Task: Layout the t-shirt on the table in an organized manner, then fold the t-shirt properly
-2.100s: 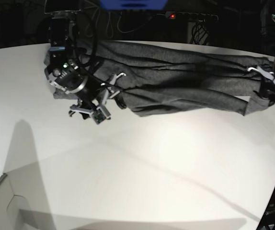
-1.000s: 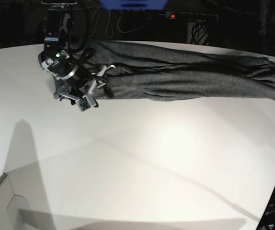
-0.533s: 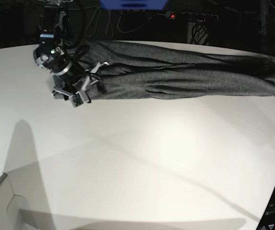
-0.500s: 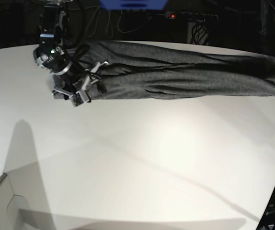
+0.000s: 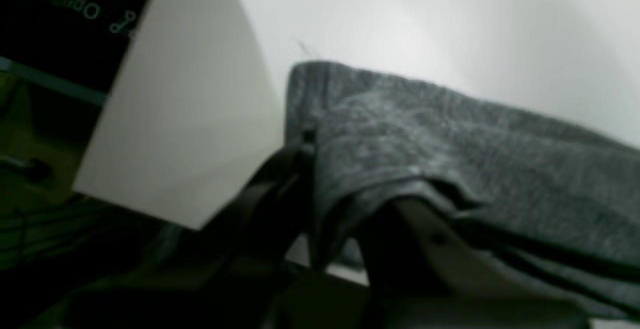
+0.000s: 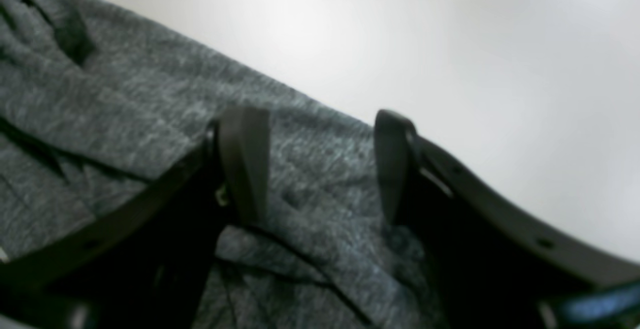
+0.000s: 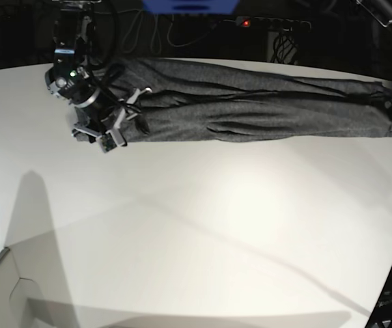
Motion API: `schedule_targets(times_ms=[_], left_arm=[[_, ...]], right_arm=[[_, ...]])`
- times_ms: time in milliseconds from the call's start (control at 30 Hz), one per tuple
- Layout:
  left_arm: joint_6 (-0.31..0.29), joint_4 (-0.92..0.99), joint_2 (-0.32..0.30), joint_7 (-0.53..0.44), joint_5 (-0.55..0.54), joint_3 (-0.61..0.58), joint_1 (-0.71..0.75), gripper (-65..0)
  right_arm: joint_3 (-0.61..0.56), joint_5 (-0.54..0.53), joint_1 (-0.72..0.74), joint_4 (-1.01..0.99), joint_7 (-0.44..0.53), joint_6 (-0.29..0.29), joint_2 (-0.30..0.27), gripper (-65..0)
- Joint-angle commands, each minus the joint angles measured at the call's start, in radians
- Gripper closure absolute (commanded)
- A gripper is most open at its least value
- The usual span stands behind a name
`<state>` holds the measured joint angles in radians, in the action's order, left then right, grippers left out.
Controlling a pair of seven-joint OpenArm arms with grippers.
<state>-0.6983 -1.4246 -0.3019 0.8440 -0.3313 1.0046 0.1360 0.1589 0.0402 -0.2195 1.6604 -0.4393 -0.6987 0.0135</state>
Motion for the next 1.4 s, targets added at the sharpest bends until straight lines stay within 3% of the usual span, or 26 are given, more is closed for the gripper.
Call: schedule_targets(times_ms=[0, 167, 467, 533, 700, 800, 1000, 1167, 1367], left_arm=[[0.000, -0.015, -0.029, -0.050, -0.005, -0.016, -0.008, -0.5], [0.000, -0.015, -0.020, -0.127, 0.064, -0.048, -0.008, -0.5], [0.000, -0.015, -0.026, -0.128, 0.087, -0.049, 0.000, -0.9], [0.000, -0.017, -0.029, -0.128, 0.087, -0.049, 0.001, -5.6], [0.000, -0.023, -0.043, -0.133, 0.087, -0.042, 0.030, -24.8], [0.000, -0.018, -0.050, -0.133, 0.087, -0.039, 0.030, -30.2], [0.000, -0.020, -0.050, -0.128, 0.087, 0.044, 0.030, -30.9], [0.000, -0.015, -0.078, -0.128, 0.090, 0.043, 0.030, -31.0], [0.000, -0.015, -0.076, -0.128, 0.176, 0.018, 0.024, -31.2]], right_arm=[[0.000, -0.018, 0.010, 0.017, 0.027, 0.001, -0.005, -33.5], [0.000, -0.018, 0.005, 0.024, 0.027, 0.001, -0.022, -33.5], [0.000, -0.018, 0.004, 0.027, 0.027, 0.001, -0.036, -33.5], [0.000, -0.018, 0.004, 0.027, 0.027, 0.001, -0.036, -33.5], [0.000, -0.018, 0.004, 0.027, 0.027, 0.001, -0.036, -33.5], [0.000, -0.018, 0.005, 0.027, 0.027, 0.001, -0.036, -33.5], [0.000, -0.018, 0.002, 0.047, 0.027, 0.001, -0.034, -33.5], [-0.002, -0.018, 0.004, 0.048, 0.027, 0.001, -0.034, -33.5], [-0.006, -0.018, 0.002, 0.048, 0.027, 0.001, -0.033, -33.5]])
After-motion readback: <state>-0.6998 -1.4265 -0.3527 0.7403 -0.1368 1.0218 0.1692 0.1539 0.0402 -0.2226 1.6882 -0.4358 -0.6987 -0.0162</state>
